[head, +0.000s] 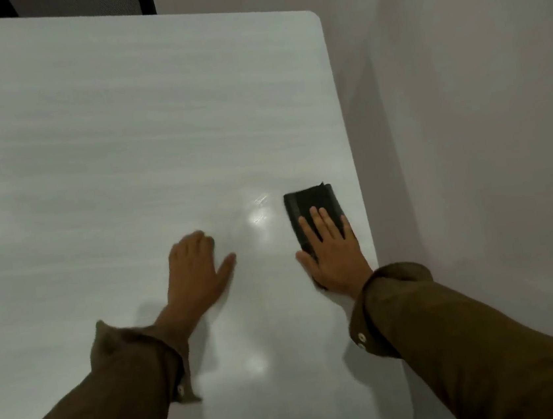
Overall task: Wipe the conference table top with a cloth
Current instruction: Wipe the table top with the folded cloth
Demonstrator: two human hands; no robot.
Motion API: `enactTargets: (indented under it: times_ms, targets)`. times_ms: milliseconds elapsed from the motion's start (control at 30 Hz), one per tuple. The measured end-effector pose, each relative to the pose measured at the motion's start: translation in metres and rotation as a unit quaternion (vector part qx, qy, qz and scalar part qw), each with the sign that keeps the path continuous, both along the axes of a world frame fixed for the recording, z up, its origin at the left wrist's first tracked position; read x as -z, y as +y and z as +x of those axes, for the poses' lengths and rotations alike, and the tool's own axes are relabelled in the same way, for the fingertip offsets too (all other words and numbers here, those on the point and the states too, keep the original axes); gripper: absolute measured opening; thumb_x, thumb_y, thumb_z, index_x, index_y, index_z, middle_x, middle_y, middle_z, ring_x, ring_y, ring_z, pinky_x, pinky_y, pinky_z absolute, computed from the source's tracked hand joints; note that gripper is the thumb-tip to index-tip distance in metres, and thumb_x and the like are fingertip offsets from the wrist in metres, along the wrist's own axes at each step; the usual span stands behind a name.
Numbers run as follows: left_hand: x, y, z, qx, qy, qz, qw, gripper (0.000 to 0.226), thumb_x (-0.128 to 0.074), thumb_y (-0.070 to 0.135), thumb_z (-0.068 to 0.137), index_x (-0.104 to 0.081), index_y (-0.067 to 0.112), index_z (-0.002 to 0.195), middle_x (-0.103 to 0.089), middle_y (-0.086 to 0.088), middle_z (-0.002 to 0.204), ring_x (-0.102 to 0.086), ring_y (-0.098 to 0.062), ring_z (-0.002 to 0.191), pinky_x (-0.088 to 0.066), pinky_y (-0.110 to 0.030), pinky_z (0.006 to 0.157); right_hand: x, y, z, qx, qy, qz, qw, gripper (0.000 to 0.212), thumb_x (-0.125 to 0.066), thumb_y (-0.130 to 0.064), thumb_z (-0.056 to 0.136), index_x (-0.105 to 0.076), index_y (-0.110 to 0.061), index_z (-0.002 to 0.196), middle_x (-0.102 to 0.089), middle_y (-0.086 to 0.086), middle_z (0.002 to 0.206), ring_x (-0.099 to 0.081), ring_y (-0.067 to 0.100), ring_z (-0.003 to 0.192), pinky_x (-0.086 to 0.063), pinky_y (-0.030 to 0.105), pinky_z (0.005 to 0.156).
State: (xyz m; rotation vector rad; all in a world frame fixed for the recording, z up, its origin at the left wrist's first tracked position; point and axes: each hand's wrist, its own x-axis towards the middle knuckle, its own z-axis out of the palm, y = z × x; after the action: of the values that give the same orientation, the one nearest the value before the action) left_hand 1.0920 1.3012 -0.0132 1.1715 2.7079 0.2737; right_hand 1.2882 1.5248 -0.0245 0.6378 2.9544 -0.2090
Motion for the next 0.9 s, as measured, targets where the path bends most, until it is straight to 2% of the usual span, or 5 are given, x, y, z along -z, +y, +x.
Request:
enactTargets:
  times_ms: [133,367,533,700,900]
  targets:
    - [0.012,0.031,-0.052,-0.088,-0.026,0.005,0.996,0.081,-0.031,0.064,0.09,-0.034,0.008,0.149,-0.023,-0.017,0.16,-0.013,-0.036,0.149,-0.013,-0.05,0.12,-0.005,0.04,0.043,-0.169,0.001,0.002,0.986,0.066,-0.032,-0.055,0.102,-0.024,-0.021,0.158,-0.017,0.006,0.166,-0.01,0.021,0.154,-0.018,0.054,0.121]
    - [0.024,0.035,-0.055,-0.123,0.026,0.082,0.989,0.07,-0.042,0.057,0.092,-0.04,0.014,0.148,-0.031,-0.01,0.158,-0.02,-0.029,0.149,-0.017,-0.046,0.12,0.004,0.15,-0.069,-0.003,0.064,0.018,0.998,0.064,-0.035,-0.054,0.1,-0.033,-0.02,0.155,-0.027,0.01,0.162,-0.023,0.027,0.151,-0.025,0.053,0.118]
    - [0.029,0.037,-0.058,-0.133,0.034,0.091,0.986,0.068,-0.046,0.055,0.091,-0.042,0.015,0.147,-0.032,-0.008,0.158,-0.02,-0.027,0.149,-0.017,-0.043,0.12,0.003,0.201,-0.192,0.121,0.019,0.019,0.992,0.068,-0.02,-0.058,0.101,-0.013,-0.024,0.159,-0.01,0.009,0.167,-0.006,0.025,0.154,-0.003,0.052,0.123]
    - [0.028,0.037,-0.06,-0.129,0.027,0.088,0.987,0.069,-0.046,0.055,0.091,-0.042,0.015,0.147,-0.032,-0.008,0.158,-0.021,-0.028,0.149,-0.018,-0.045,0.119,0.014,0.136,-0.207,0.076,0.063,0.03,0.995,0.067,-0.022,-0.052,0.099,-0.026,-0.017,0.157,-0.022,0.015,0.163,-0.018,0.029,0.152,-0.011,0.057,0.121]
    - [0.019,0.034,-0.057,-0.12,0.003,0.091,0.989,0.071,-0.041,0.056,0.091,-0.04,0.013,0.147,-0.031,-0.01,0.158,-0.02,-0.03,0.148,-0.018,-0.047,0.12,0.001,0.013,-0.085,-0.05,0.066,-0.005,0.997,0.063,-0.035,-0.045,0.102,-0.025,-0.018,0.157,-0.021,0.012,0.164,-0.013,0.026,0.153,-0.018,0.056,0.119]
